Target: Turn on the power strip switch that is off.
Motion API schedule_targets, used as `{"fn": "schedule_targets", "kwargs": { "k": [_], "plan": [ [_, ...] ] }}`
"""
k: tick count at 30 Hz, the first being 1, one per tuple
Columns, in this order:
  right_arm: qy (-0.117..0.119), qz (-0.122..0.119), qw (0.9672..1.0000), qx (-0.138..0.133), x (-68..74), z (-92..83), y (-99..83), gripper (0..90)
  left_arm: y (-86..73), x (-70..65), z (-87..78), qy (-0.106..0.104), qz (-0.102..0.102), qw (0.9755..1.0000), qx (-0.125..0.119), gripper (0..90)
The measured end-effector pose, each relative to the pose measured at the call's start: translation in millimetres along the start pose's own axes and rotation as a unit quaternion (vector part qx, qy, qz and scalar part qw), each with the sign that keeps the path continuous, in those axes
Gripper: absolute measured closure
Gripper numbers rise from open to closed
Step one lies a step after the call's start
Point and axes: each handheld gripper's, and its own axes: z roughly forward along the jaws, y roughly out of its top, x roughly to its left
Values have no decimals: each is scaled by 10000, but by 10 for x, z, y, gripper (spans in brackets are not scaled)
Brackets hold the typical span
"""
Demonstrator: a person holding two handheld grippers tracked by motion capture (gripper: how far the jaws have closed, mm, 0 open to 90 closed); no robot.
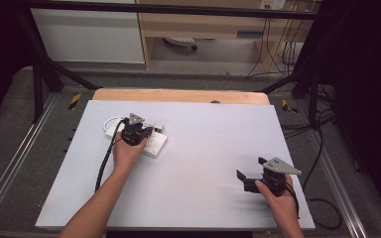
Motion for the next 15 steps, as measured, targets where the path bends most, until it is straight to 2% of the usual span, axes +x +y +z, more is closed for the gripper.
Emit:
{"fn": "schedule_targets", "kwargs": {
  "k": [5, 8, 11, 15],
  "plan": [
    [1, -31, 10000, 10, 1, 0, 0, 36, -16, 7, 15, 14, 9, 10000, 34, 900],
    [-1, -13, 10000, -4, 1, -4, 0, 36, -44, 14, 17, -9, -116, 9999, -85, 900],
    [-3, -22, 10000, -2, -6, -6, -2, 36, -60, 13, 19, 17, -51, 9998, -171, 900],
    [-5, -3, 10000, -8, -11, -4, 0, 36, -58, 3, 12, 13, -70, 9998, -185, 900]
  ]
}}
